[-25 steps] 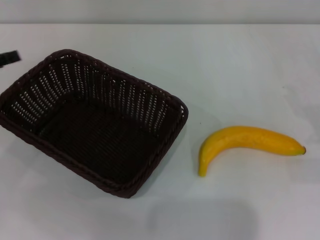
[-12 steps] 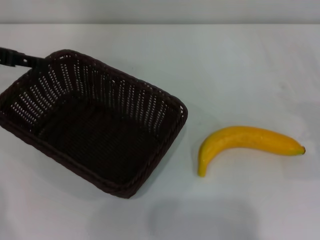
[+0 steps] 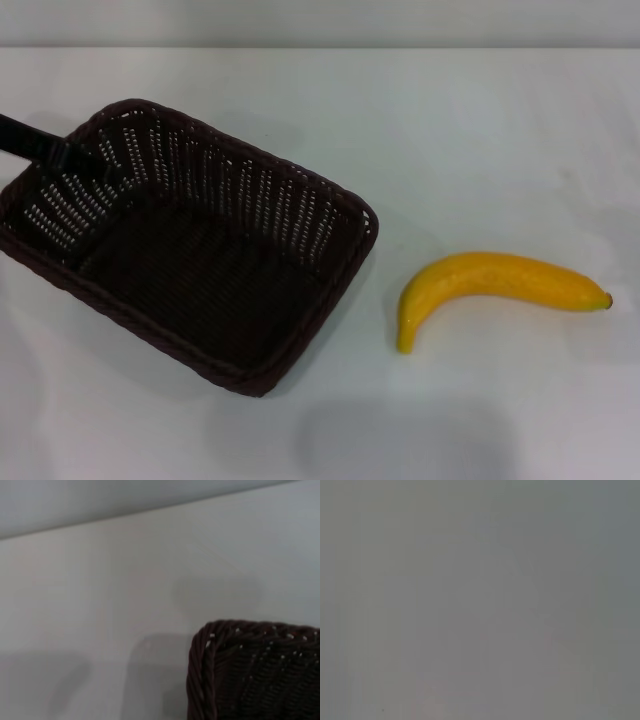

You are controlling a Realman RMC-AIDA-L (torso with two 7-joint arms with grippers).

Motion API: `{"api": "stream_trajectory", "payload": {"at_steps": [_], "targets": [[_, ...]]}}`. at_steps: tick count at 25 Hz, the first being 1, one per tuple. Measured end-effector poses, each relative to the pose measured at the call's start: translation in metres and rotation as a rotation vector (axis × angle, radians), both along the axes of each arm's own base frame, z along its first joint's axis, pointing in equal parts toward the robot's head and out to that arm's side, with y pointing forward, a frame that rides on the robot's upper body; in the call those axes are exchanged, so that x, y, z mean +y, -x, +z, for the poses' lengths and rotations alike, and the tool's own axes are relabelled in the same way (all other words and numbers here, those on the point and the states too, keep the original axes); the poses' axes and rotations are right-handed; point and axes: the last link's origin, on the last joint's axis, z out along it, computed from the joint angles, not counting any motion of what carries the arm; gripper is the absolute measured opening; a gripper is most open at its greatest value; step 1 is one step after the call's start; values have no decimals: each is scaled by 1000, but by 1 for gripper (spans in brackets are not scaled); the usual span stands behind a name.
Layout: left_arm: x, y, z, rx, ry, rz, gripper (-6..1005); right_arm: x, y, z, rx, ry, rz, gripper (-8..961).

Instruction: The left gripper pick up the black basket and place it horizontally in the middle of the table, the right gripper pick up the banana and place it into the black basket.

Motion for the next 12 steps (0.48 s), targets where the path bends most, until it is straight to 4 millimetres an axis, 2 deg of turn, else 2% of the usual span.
{"api": "stream_trajectory", "payload": {"at_steps": [5,12], "targets": [[-1,1,-2,-1,-2,36,791,0,0,0,0,1,1,858],[-3,2,1,-23,-3,67,522,2,1,-1,0,4,0,857]]}}
